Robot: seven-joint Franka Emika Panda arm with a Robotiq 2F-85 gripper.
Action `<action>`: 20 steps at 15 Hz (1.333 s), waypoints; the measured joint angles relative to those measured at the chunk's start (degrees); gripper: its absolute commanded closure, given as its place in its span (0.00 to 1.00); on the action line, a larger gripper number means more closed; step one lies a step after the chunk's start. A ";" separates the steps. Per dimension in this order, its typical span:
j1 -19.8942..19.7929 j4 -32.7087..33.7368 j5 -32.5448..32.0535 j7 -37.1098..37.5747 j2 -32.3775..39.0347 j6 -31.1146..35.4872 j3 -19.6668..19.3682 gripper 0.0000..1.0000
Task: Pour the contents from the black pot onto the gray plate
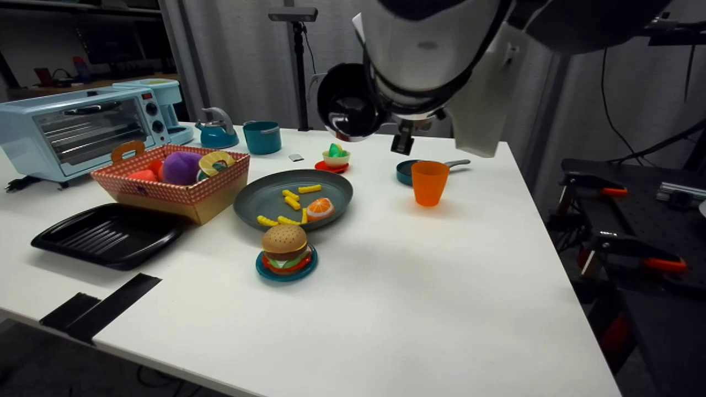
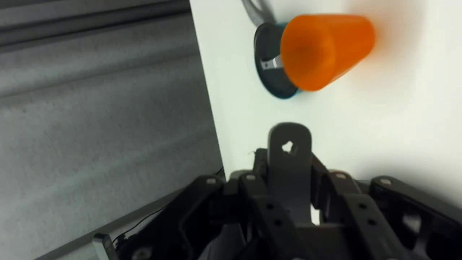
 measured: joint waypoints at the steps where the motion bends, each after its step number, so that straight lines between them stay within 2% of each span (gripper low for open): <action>1: 0.77 -1.71 3.75 0.03 -2.35 0.97 0.63 0.93; 3: 1.81 -4.83 10.71 -0.30 -6.70 4.69 1.21 0.93; 6: 1.99 -9.40 19.11 -3.25 -11.96 13.87 0.74 0.93; 10: 1.81 -14.92 27.66 -9.01 -15.46 28.10 -2.65 0.93; 14: 1.08 -19.54 37.91 -18.60 -15.36 41.56 -6.73 0.93; 17: 0.74 -21.99 46.37 -26.86 -14.43 47.27 -8.59 0.93; 20: 0.72 -23.06 52.07 -32.90 -13.35 48.61 -9.73 0.93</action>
